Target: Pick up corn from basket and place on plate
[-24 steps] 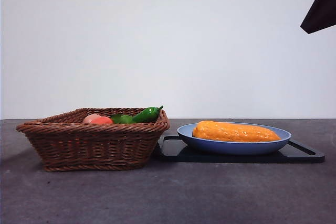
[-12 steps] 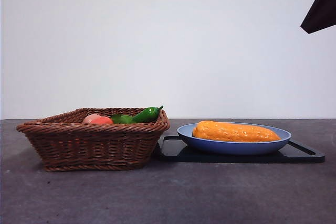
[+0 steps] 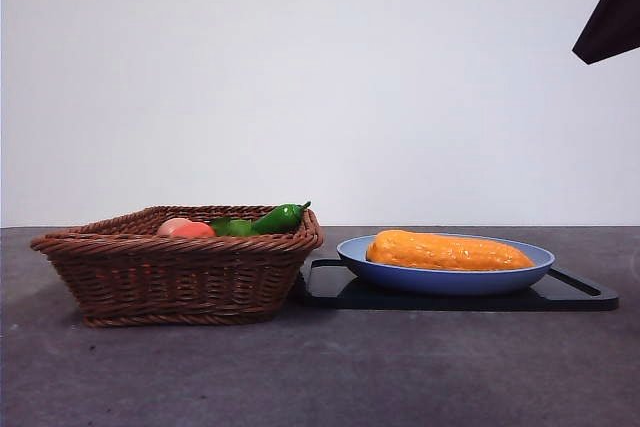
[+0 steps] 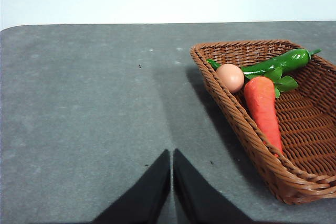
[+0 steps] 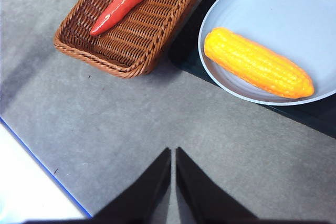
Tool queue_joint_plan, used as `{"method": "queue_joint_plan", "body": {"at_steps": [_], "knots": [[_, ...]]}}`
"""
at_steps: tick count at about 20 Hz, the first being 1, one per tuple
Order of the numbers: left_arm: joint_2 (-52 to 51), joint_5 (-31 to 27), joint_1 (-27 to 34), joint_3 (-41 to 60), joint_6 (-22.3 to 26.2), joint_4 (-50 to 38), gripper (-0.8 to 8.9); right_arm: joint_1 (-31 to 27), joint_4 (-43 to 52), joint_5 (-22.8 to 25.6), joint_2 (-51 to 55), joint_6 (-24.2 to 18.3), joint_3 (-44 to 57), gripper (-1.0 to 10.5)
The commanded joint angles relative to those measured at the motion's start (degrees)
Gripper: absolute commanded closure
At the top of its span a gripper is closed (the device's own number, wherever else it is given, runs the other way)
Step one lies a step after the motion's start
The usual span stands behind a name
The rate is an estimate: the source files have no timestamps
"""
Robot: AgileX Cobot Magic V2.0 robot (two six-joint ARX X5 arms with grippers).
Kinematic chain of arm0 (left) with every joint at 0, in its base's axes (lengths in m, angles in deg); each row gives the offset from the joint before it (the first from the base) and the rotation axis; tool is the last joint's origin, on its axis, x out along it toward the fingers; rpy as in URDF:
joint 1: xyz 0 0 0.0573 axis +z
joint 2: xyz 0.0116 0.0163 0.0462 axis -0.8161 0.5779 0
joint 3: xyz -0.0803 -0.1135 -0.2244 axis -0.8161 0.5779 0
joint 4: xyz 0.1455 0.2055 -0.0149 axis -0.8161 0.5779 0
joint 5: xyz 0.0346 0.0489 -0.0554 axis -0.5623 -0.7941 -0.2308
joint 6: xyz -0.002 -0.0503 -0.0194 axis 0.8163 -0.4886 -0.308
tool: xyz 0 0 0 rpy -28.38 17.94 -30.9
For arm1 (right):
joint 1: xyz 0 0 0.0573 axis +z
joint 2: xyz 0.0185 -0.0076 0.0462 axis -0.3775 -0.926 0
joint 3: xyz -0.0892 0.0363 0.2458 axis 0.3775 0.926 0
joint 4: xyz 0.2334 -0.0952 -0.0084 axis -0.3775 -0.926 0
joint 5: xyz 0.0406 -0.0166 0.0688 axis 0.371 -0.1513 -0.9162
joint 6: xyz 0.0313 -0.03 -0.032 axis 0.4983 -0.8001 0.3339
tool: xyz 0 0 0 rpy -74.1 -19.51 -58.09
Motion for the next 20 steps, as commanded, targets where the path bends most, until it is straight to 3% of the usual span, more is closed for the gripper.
{"method": "queue_joint_plan", "body": {"at_steps": [1,13,17,20], "knots": [[0.0,0.3,0.1,0.5,-0.3,3.1,8.06,0.3,0.6,0.0,-0.2,0.3,-0.5,9.5],[0.0,0.3,0.1,0.5,-0.3,3.1,8.06,0.3,0.6,0.2,-0.1,0.3,-0.5,9.5],[0.0,0.3,0.1,0.5,-0.3,3.1,8.06,-3.2,4.8,4.3,5.3,-9.0,0.1,9.5],[0.0,0.3,0.1,0.5,-0.3,3.1,8.06,-9.1,12.5,4.3,11.2,-10.3,3.7,9.5]]}}
